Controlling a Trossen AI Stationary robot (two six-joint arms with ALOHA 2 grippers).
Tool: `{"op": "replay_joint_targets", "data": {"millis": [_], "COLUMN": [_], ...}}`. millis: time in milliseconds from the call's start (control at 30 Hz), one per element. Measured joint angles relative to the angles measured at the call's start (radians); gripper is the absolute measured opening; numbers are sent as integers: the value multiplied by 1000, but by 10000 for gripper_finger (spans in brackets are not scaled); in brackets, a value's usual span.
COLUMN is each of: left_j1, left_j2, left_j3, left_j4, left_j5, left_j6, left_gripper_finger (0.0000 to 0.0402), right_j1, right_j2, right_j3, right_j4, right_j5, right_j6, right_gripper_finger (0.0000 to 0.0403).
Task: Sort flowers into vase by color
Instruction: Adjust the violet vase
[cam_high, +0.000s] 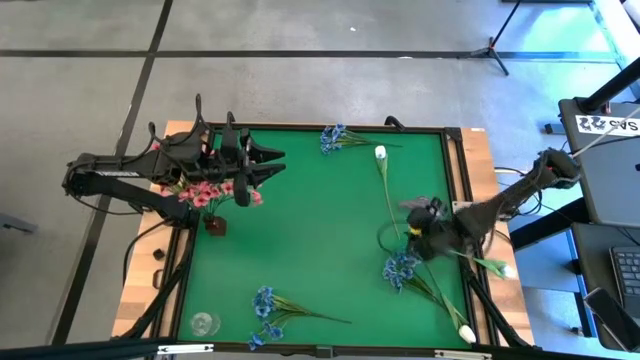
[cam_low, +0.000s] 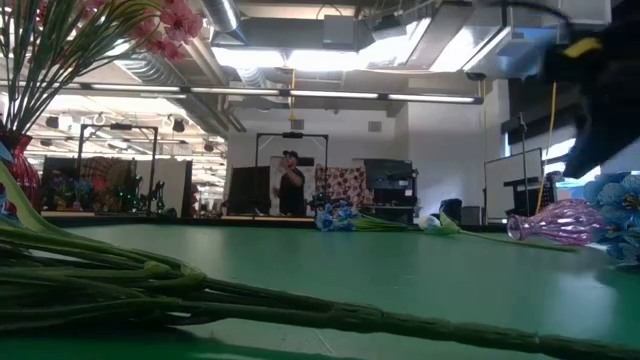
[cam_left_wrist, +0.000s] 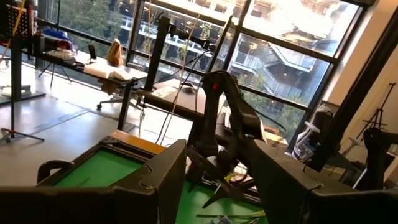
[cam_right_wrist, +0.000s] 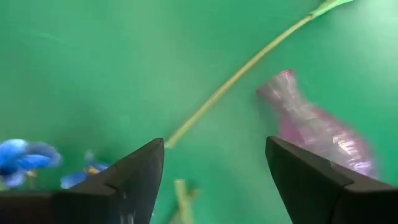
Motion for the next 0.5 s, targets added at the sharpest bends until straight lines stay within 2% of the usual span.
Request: {"op": "replay_joint_targets", "data": {"millis": [133, 267, 400, 500], "left_j1": [0, -9, -31, -50], "left_j2": [0, 0, 0, 3], "left_j3": [0, 0, 0, 0], "left_j4": [-1, -6, -8, -11], "left_j5": [0, -2, -2, -2], "left_j6": [25, 28, 29, 29], "left_gripper_finger": [174, 174, 174, 174], "right_j1": [-247, -466, -635, -690], "right_j2": [2, 32, 82, 130], "right_j3": [28, 24, 21, 27], "right_j4": [25, 39, 93, 128], "right_j5": [-169, -279, -432, -446], "right_j6": [-353, -660, -787, -865], "right_gripper_finger": [280, 280, 280, 280]}}
